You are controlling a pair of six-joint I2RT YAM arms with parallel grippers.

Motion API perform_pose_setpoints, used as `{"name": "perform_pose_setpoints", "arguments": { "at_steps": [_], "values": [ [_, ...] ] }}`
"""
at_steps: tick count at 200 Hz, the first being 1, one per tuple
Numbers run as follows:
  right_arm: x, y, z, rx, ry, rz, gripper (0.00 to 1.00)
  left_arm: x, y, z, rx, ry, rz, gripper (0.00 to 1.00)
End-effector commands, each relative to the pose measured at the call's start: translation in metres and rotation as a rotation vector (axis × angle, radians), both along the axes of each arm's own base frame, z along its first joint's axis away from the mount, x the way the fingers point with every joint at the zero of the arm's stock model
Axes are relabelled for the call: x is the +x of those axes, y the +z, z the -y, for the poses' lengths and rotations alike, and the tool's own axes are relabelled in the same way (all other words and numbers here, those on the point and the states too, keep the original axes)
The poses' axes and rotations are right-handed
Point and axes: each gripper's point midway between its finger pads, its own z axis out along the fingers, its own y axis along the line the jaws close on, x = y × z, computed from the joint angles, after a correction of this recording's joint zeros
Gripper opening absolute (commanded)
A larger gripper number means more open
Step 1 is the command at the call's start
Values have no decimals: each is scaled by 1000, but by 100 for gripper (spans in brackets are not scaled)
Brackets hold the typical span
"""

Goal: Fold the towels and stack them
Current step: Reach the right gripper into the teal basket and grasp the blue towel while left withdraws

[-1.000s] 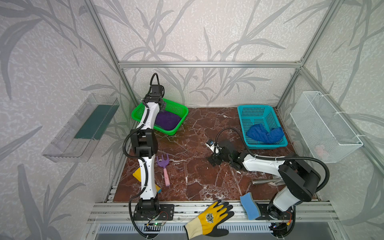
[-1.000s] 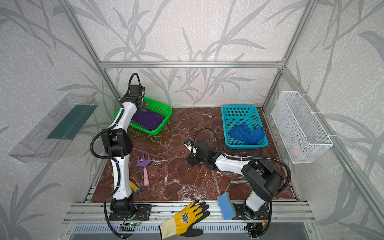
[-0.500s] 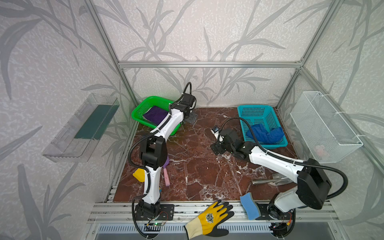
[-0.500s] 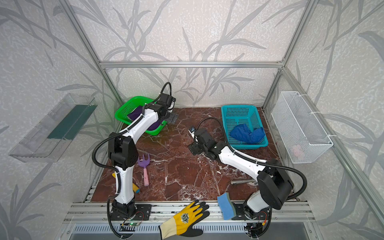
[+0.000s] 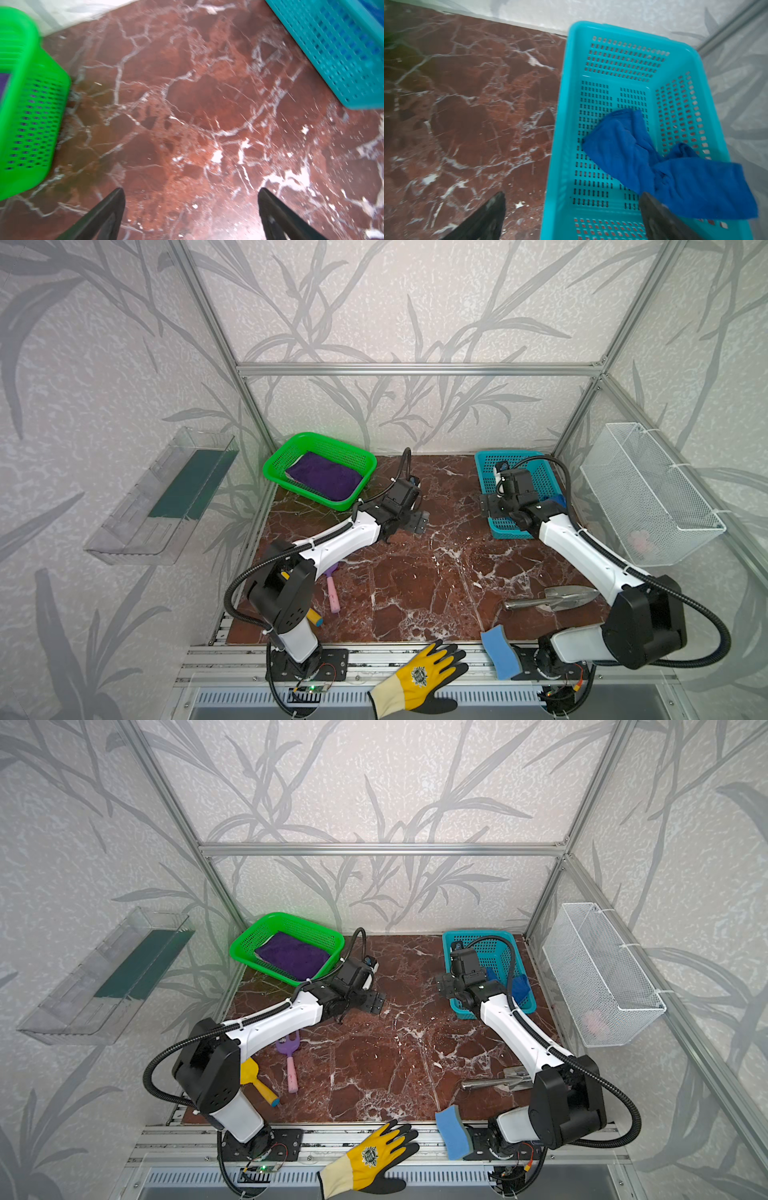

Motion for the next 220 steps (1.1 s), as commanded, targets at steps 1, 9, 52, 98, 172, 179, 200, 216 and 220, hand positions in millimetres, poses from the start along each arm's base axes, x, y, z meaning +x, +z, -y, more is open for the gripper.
{"name": "perform_pose_setpoints", "arguments": {
  "at_steps": [1, 9, 52, 98, 172, 179, 200, 216, 220],
  "values": [
    [5, 5, 30, -53, -79, -16, 99, -14, -4, 14, 13, -27, 3, 99],
    [6, 1, 40, -77, -97, -35, 99, -17, -6, 12, 41, -19, 2, 99],
    [16, -33, 68, -129, -91, -171, 99, -32, -13, 16, 10, -34, -24, 99],
    [32, -78, 74, -187, -40, -328, 99, -35, -6, 15, -31, -41, 12, 99],
    [42, -139, 83, -206, -49, -573, 99, -31, 5, 4, -57, 7, 102, 99],
    [42, -145, 83, -208, -42, -593, 99, -31, 4, 3, -60, 11, 100, 99],
    [43, -158, 84, -207, -25, -626, 99, -32, 3, 4, -67, 12, 93, 99],
    [43, -165, 83, -199, -13, -640, 99, -32, 2, 4, -63, 14, 90, 99],
    [43, -166, 82, -195, -10, -641, 99, -32, 1, 4, -61, 14, 88, 99]
  ]
}}
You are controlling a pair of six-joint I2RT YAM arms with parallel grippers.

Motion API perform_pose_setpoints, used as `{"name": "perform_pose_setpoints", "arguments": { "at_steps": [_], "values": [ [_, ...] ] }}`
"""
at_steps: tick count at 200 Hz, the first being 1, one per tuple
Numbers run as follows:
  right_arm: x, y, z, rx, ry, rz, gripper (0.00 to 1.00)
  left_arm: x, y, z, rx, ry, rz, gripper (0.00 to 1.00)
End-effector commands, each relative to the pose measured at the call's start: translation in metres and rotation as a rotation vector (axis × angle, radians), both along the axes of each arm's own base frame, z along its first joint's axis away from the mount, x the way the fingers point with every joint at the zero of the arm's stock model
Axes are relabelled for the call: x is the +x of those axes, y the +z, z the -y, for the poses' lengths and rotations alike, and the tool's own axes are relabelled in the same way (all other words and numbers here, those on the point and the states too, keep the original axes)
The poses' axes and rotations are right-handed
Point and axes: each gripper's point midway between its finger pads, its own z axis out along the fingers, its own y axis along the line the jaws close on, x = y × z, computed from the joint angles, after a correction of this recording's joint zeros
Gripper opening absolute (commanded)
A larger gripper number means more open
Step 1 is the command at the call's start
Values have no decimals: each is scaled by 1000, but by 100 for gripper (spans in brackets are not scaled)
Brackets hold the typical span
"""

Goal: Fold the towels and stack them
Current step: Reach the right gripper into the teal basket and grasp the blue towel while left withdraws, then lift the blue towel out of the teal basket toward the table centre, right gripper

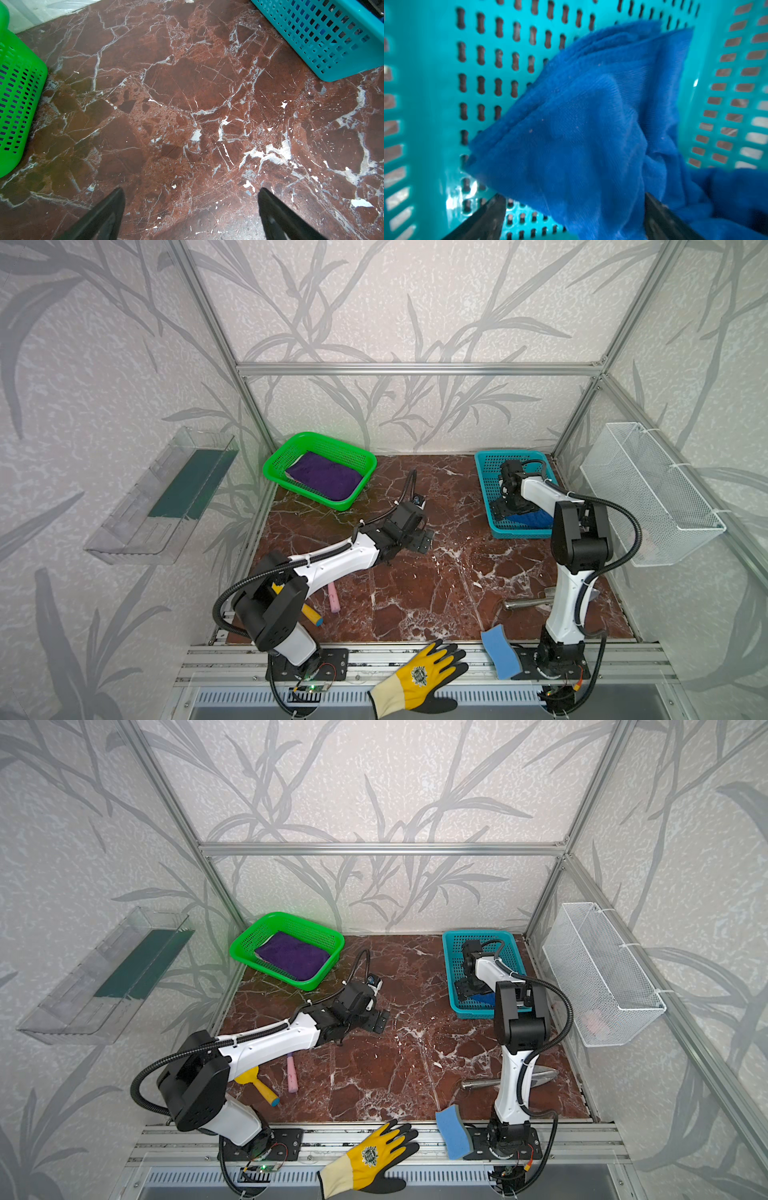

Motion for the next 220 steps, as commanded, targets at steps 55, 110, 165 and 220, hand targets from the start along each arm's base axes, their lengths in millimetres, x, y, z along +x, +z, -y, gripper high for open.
{"name": "perform_pose_setpoints", "arguments": {
  "at_steps": [55, 110, 165, 220],
  "values": [
    [-12, -34, -5, 48, 47, -137, 61, 5, 10, -6, -5, 49, 35, 99],
    [-10, -20, -11, 83, 55, -103, 0, 7, 7, -9, 35, 48, 32, 99],
    [2, 51, -12, 87, 57, 94, 0, 7, 2, -10, 55, 45, 27, 99],
    [2, 156, -37, 38, 169, 357, 0, 7, 11, -15, 21, 73, 70, 99]
  ]
}}
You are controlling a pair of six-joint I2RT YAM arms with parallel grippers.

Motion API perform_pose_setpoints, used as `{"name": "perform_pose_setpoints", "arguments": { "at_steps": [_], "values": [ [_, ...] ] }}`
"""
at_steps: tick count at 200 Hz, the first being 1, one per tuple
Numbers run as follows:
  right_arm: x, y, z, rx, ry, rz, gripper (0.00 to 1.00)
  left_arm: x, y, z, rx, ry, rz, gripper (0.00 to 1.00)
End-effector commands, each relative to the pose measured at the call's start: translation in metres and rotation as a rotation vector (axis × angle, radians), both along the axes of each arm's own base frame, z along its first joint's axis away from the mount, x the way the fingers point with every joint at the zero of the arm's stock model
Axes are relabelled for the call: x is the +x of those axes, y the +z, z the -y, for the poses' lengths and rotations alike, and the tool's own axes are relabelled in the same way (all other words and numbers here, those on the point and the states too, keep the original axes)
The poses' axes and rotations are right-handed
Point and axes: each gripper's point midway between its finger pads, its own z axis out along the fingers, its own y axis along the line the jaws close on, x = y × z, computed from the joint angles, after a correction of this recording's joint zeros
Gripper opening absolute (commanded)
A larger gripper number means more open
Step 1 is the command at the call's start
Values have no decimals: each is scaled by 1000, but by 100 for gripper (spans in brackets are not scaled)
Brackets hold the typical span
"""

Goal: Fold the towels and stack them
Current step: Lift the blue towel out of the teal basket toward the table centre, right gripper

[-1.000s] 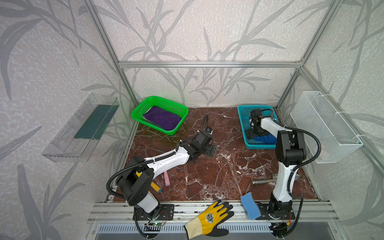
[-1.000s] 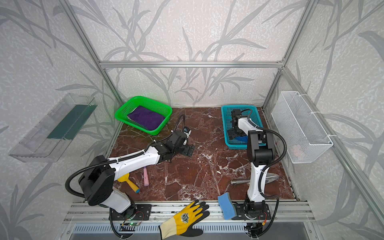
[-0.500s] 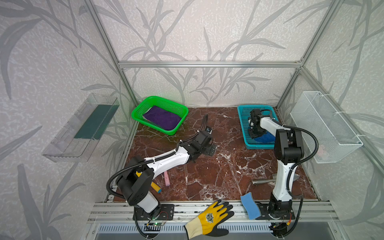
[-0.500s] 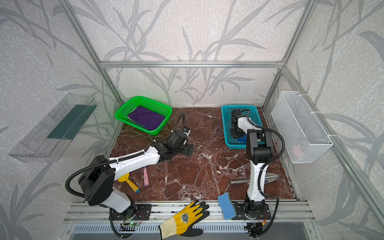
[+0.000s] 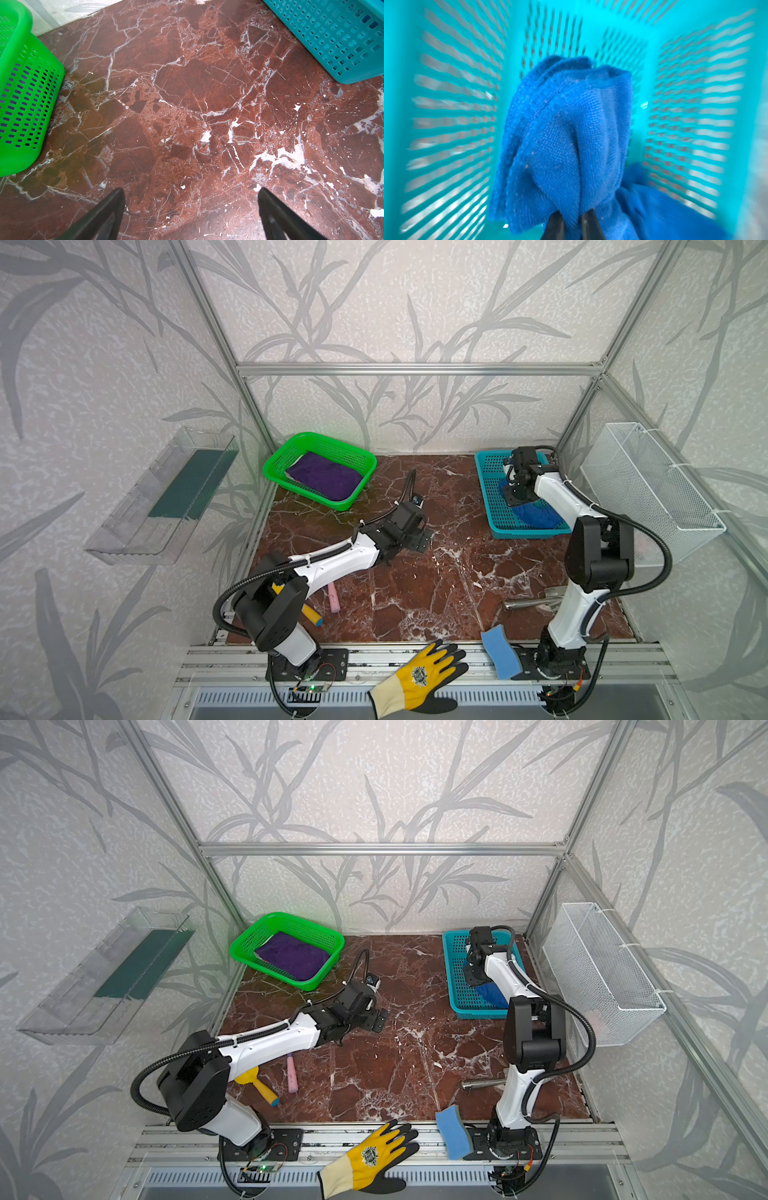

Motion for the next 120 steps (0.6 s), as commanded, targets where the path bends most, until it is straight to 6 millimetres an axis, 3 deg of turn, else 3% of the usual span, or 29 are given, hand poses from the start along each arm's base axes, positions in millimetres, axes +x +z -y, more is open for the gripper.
{"name": "perform_pose_setpoints", "arguments": {
  "at_steps": [1, 41, 64, 90, 120],
  "values": [
    [-1, 56, -18, -29, 69, 148, 0, 3, 12, -7, -14, 39, 52, 99],
    [-23, 144, -79, -21, 264, 398, 0, 4, 15, -21, 29, 70, 100, 99],
    [-49, 178, -129, 106, 429, 457, 0, 3, 17, -26, 40, 70, 116, 99],
    [-81, 192, -185, 221, 612, 448, 0, 3, 24, -35, 44, 97, 156, 99],
    [-115, 179, -242, 365, 765, 364, 0, -2, 35, -49, 38, 133, 205, 99]
  ]
}}
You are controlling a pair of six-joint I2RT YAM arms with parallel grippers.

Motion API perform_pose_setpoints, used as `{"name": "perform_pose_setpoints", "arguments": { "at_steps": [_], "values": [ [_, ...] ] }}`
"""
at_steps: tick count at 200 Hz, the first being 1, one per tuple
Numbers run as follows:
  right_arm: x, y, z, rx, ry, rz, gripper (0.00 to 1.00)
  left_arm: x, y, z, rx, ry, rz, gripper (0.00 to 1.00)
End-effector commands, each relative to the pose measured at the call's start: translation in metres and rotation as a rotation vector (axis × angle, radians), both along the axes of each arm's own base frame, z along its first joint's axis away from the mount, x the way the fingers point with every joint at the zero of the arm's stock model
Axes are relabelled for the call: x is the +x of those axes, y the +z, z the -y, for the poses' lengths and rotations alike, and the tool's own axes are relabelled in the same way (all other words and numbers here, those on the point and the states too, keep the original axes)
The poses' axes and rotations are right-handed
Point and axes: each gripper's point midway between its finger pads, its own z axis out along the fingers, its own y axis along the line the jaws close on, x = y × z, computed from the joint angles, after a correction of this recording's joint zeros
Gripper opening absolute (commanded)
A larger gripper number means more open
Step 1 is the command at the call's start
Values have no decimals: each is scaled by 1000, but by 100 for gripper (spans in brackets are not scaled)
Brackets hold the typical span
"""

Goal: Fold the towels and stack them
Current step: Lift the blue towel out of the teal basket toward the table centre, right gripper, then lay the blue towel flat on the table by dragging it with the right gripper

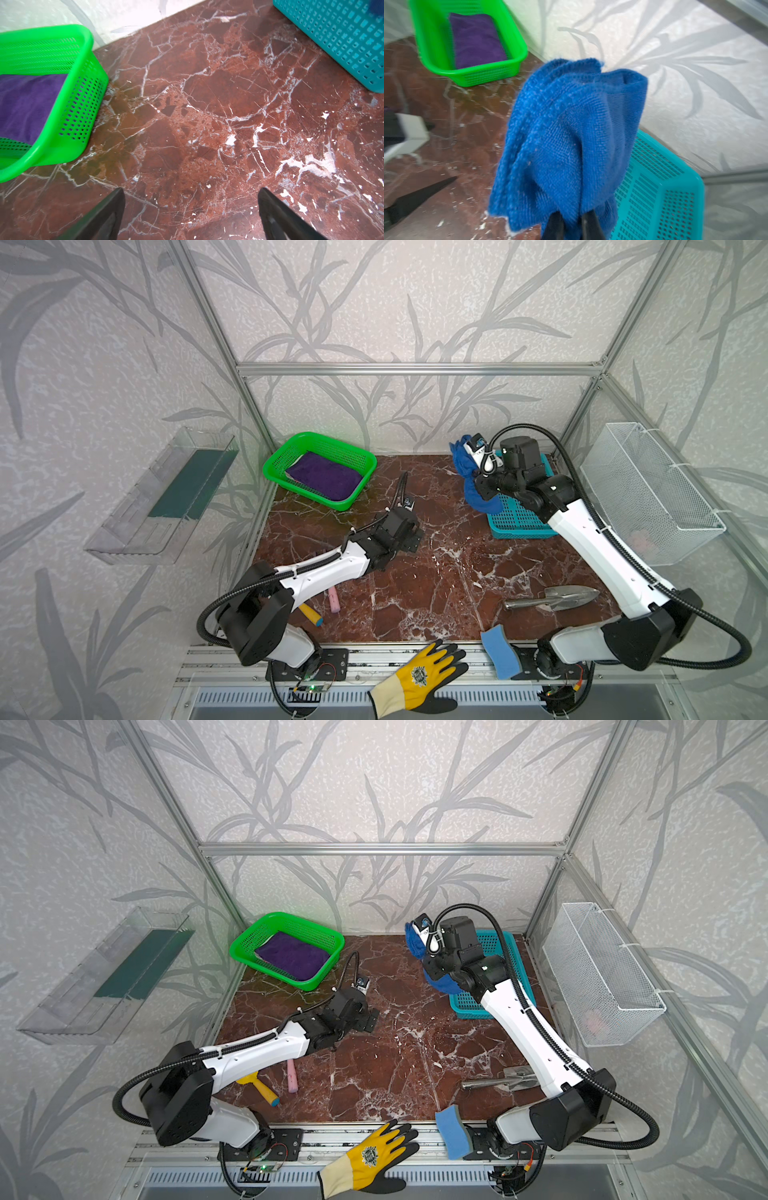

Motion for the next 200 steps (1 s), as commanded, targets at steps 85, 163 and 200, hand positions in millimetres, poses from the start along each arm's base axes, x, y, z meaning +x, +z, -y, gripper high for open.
{"name": "perform_pose_setpoints", "arguments": {
  "at_steps": [85, 163, 200],
  "values": [
    [-45, -144, -112, 230, 315, -498, 16, -21, 31, -65, 19, 156, 173, 99],
    [-1, -187, -50, -63, -20, -415, 37, -22, 17, -66, 36, 164, 139, 99],
    [-8, -202, -37, -122, -44, -437, 39, -17, 9, -58, 52, 148, 112, 99]
  ]
}}
